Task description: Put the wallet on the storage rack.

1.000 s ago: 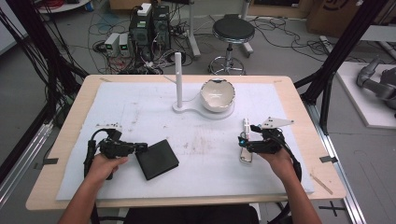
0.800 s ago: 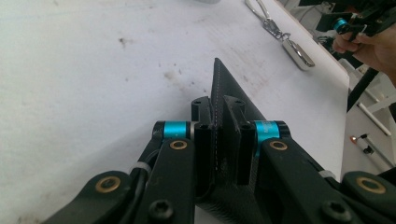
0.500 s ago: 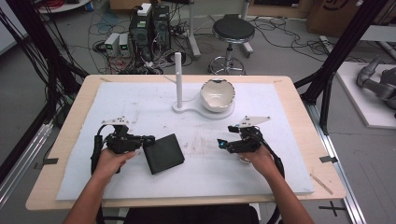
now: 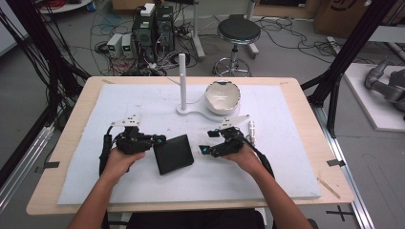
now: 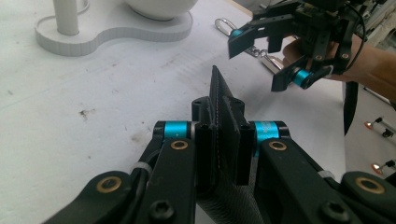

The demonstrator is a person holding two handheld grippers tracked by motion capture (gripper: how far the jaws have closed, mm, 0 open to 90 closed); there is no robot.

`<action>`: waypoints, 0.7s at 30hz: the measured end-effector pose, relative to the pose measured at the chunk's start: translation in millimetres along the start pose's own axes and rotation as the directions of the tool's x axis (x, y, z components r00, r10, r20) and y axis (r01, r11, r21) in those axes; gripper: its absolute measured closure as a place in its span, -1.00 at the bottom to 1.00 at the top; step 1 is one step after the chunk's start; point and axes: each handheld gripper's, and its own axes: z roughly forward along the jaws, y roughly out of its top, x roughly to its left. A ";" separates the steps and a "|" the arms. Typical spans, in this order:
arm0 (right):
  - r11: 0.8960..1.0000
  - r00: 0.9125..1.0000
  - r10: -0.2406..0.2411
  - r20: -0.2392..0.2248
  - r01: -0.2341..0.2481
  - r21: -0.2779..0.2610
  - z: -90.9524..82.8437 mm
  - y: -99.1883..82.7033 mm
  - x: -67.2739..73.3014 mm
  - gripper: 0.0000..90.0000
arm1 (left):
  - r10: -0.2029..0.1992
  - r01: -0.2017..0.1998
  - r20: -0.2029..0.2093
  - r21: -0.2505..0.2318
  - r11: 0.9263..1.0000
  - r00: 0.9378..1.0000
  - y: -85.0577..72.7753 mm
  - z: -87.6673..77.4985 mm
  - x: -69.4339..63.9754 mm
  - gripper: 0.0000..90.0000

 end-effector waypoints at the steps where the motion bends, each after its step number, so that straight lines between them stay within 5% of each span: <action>1: 1.000 1.000 0.002 -0.014 -0.002 0.004 3.7 1.3 0.5 -0.45 | 0.000 0.000 0.000 0.000 1.000 1.000 0.0 0.0 0.0 0.85; 14: 0.999 0.984 0.014 -0.177 -0.006 0.046 39.7 10.8 0.8 -0.20 | 0.057 -0.056 0.041 -0.019 0.998 0.998 1.5 4.1 -3.2 0.85; 20: 0.999 0.971 0.020 -0.238 -0.010 0.042 40.7 10.4 -1.2 0.09 | 0.064 -0.063 0.050 -0.029 0.998 0.997 1.6 5.0 -2.5 0.85; 21: 0.999 0.965 0.010 -0.261 0.000 0.040 40.3 10.6 -0.8 0.29 | 0.063 -0.061 0.051 -0.029 0.998 0.997 1.7 5.5 -2.2 0.85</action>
